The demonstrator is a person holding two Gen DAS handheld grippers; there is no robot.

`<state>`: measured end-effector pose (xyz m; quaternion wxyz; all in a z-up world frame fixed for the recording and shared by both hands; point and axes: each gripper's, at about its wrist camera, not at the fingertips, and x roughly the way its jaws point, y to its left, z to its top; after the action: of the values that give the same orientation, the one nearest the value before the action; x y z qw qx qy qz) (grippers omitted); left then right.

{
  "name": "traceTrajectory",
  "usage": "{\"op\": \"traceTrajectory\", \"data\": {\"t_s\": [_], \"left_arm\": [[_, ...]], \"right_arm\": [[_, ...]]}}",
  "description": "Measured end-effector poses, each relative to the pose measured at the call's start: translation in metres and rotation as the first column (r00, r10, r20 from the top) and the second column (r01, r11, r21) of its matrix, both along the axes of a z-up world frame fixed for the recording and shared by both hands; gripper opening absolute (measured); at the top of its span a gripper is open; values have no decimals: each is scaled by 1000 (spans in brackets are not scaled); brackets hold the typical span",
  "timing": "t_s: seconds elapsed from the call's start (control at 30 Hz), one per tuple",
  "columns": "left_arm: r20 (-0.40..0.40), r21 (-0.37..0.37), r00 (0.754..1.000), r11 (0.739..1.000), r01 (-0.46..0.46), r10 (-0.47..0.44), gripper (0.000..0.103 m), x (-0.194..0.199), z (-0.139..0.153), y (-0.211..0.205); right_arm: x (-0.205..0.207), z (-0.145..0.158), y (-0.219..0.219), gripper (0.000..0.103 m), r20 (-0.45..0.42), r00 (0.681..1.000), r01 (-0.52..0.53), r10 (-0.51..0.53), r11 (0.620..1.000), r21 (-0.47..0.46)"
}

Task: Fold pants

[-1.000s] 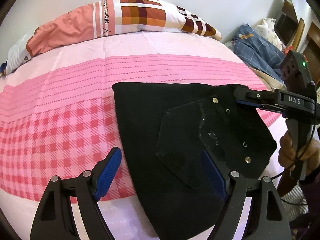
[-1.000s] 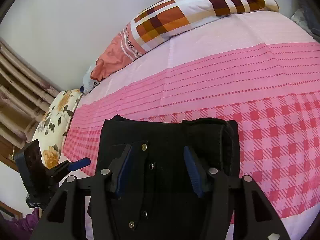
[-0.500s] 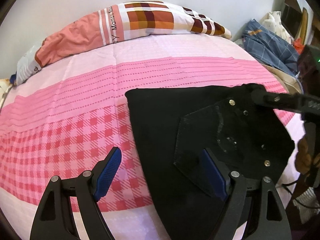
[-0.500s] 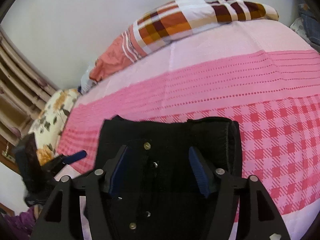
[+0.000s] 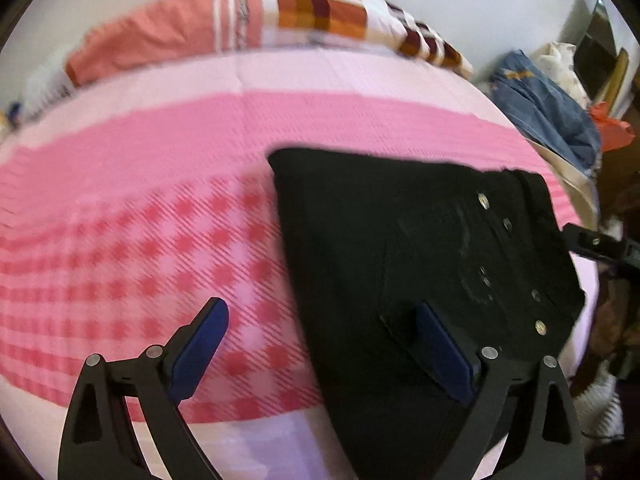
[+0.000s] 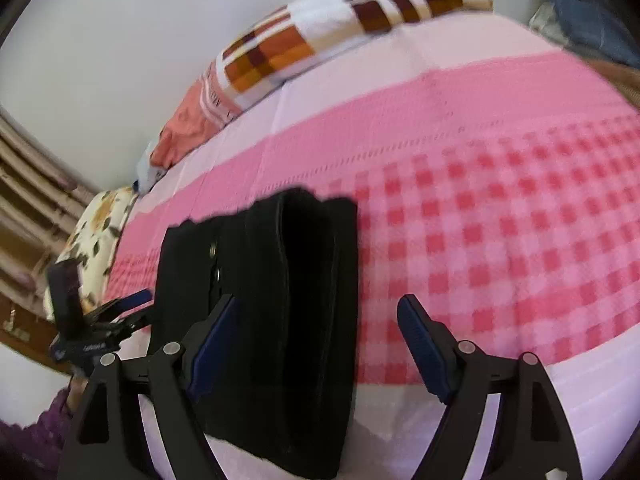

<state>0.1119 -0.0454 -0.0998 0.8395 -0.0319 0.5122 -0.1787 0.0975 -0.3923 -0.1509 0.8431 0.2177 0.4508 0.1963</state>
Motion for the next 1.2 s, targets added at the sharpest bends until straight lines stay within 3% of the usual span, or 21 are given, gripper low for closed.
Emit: {"op": "traceTrajectory", "data": {"t_s": [0.1,0.23,0.27,0.33,0.4,0.43,0.5,0.6,0.77,0.97,1.2], "left_arm": [[-73,-98,994,993,71,-78,95,4,-12,-5],[-61,-175,982,970,168,-181,95,11,-14,-16],[-59,-186,980,967,177,-191,95,13,-13,-18],[-31,-191,979,962,193,-203,91,14,-13,-22],[16,-148,979,968,203,-203,73,9,-12,-25],[25,-143,980,969,200,-199,66,8,-12,-25],[37,-158,986,973,167,-163,41,7,-9,-17],[43,-203,991,970,132,-125,28,7,-8,-5],[72,-246,993,963,111,-96,20,0,0,2],[87,-317,996,948,22,6,20,3,21,43],[153,-273,978,957,-99,145,20,24,58,128]], "right_arm": [[2,-13,9,78,-36,998,-59,60,998,30],[3,-19,28,80,-23,990,-141,141,990,24],[5,-19,30,76,-22,988,-150,150,989,21],[8,-19,31,55,-29,989,-148,147,989,-6],[11,-22,30,36,-55,989,-140,140,990,3],[11,-23,30,32,-67,987,-147,149,989,30],[11,-22,33,27,-73,985,-151,155,987,47],[9,-14,31,25,-62,986,-146,155,980,138],[3,8,41,25,-26,986,-154,163,964,218],[19,37,81,25,19,979,-200,204,934,295],[75,60,163,25,67,960,-276,270,892,357]]}}
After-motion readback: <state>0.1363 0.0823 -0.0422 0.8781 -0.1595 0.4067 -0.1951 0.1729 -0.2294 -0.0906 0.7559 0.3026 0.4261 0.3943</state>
